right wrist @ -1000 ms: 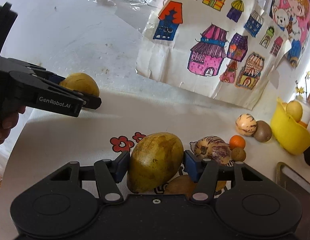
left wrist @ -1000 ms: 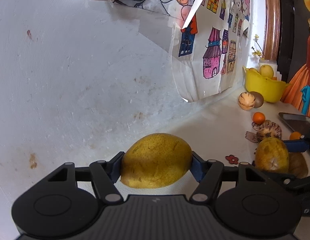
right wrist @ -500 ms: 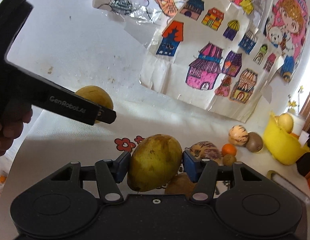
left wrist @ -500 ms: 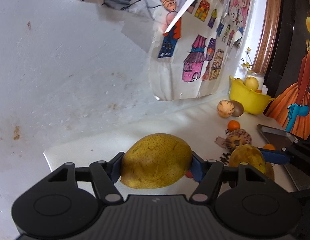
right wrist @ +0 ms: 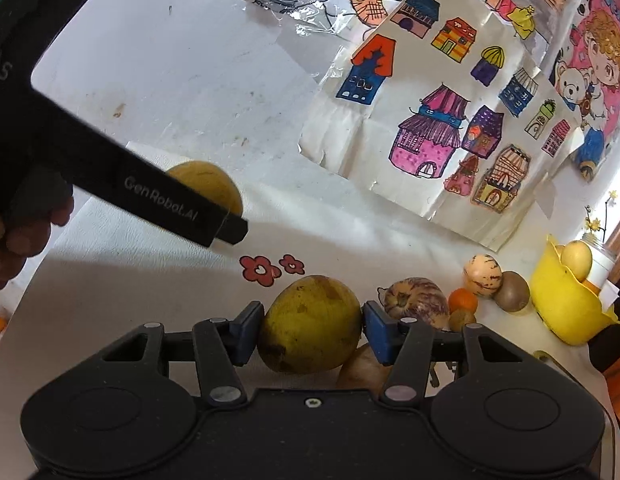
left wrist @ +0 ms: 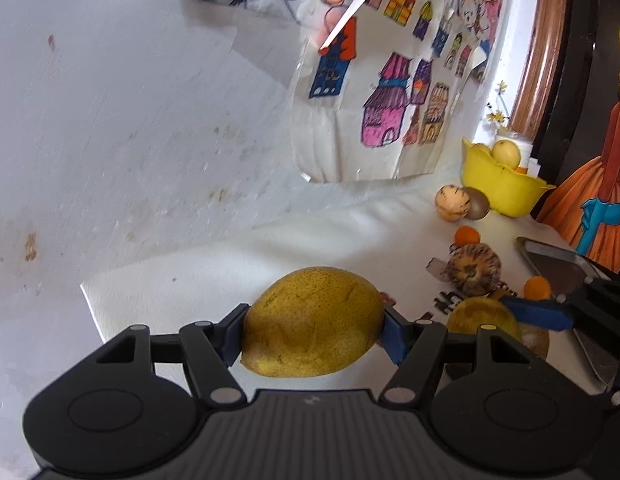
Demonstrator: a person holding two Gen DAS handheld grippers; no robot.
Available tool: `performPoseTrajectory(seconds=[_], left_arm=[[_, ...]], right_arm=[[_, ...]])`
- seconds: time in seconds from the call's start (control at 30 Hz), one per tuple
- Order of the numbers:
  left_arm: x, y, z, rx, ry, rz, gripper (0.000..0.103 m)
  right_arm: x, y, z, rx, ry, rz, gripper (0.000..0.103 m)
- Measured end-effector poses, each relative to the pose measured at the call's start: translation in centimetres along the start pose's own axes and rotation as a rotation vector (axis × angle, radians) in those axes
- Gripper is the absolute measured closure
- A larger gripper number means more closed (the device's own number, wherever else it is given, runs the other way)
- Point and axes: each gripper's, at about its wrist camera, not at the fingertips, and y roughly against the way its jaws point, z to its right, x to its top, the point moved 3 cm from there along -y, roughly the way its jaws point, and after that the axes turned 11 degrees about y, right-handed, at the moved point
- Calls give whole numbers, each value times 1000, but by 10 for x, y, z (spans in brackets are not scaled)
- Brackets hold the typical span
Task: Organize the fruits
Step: 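Carry the yellow fruit with the left tool while the right tool carries the pear toward the tray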
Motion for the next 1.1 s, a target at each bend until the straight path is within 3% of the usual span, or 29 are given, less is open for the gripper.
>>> performPoseTrajectory(seconds=[0.57,0.8,1.1], left_arm=[[1,-2,-2,-27,11,-6,33],[5,2,7,-31,7,10,33],[19,7,48,-71,-30,36,33]], right_arm=[[-1,-16,8,5,-32,-48,47],[-5,1,-8,-146,149,30,47],[-10,45,31,-281,156,80,47]])
